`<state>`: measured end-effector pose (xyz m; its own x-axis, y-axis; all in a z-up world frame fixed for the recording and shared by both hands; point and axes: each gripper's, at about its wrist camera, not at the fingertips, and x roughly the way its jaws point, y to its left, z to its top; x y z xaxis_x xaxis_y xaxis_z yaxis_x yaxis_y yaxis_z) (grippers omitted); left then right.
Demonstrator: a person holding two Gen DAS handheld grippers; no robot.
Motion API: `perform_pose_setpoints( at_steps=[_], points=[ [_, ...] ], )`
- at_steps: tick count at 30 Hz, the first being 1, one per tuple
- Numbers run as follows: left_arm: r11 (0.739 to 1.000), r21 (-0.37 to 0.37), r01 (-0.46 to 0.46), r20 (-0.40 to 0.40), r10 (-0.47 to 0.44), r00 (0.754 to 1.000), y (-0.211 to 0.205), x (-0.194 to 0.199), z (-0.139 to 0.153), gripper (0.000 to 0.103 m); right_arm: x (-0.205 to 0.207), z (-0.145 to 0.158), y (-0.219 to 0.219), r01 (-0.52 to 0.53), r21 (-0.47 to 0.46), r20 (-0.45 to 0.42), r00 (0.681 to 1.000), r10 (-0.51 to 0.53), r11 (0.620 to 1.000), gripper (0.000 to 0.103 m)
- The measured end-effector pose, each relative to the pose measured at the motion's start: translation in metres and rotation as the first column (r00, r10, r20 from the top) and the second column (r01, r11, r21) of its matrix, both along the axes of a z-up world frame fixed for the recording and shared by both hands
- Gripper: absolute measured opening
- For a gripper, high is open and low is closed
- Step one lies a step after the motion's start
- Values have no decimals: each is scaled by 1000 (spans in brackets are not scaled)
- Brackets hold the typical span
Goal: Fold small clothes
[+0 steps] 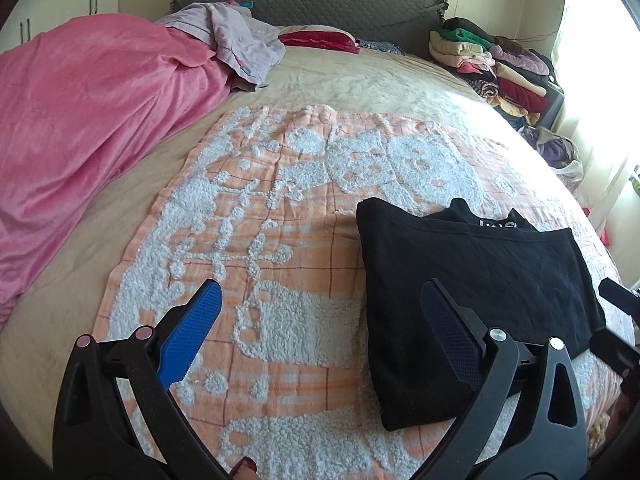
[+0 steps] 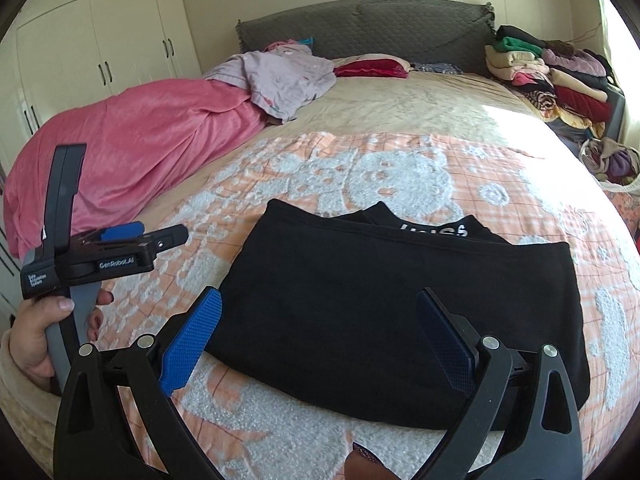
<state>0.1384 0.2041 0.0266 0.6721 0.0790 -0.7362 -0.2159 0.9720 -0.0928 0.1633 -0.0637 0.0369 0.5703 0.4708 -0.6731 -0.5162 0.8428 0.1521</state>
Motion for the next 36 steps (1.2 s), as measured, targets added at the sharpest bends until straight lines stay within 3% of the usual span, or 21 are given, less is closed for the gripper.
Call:
perform_pose_setpoints(
  at_steps=[19,27,36],
  points=[
    [1000,18,23,-45,-22,999,-8,36,-15,93,-14,-50,34,-93,-96,-30,995,90,991,98],
    [999,20,34,-67,-32,997,-12,48,-24,93,-24,-77,47,-113,-193,-19,994,111,975,98],
    [999,23,48,-74,-46,996,-18,58,-26,93,-27,-105,67,-97,-357,40,992,119,929,98]
  ],
)
